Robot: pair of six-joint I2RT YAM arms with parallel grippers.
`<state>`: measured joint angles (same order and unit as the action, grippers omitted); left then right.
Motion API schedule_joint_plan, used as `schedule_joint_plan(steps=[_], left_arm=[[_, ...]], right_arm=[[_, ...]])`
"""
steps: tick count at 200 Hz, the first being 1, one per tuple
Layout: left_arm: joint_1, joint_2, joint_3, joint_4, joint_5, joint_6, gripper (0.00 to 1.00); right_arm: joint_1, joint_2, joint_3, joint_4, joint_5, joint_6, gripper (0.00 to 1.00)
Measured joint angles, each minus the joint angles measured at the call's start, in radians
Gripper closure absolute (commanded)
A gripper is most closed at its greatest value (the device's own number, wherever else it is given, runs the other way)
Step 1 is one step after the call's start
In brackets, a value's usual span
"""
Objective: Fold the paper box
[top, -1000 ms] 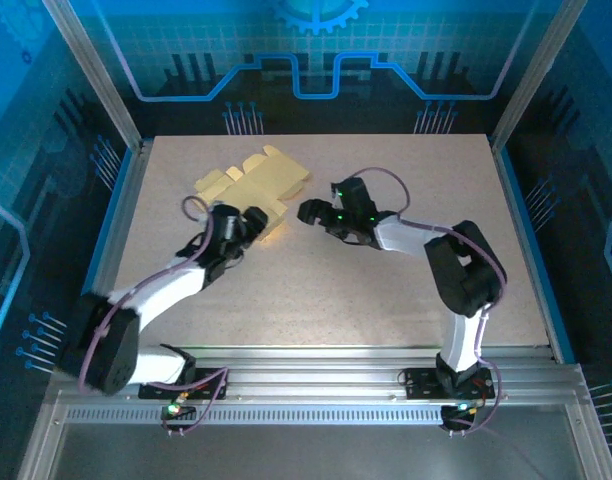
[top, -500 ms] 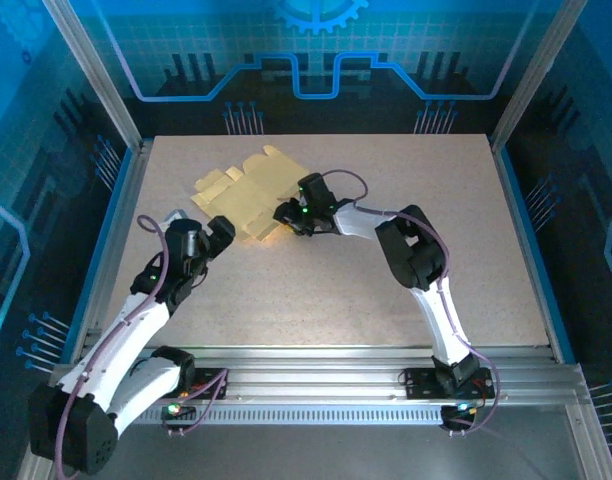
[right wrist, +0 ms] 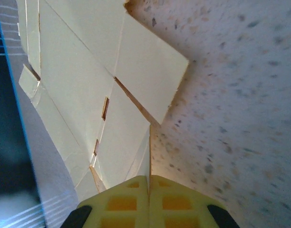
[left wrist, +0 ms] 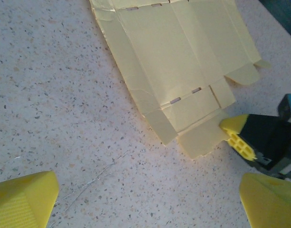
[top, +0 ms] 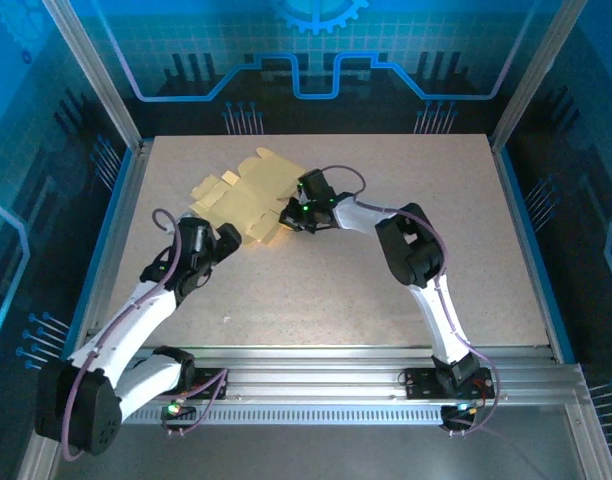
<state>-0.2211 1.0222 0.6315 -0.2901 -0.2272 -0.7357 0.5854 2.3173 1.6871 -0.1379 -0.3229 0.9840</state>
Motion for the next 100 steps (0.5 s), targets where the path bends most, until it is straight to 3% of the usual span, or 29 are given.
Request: schedule_joint_plan(steps=[40, 100], left_arm=[[0.002, 0.063, 0.038, -0.003, 0.057, 0.085, 0.01], [0.001, 0.241, 0.197, -0.003, 0.147, 0.195, 0.01]], right_arm=[[-0.090, -0.123, -0.013, -0.259, -0.030, -0.341, 1.00], [-0.315, -0.134, 0.066, -0.763, -0.012, -0.914, 1.00]])
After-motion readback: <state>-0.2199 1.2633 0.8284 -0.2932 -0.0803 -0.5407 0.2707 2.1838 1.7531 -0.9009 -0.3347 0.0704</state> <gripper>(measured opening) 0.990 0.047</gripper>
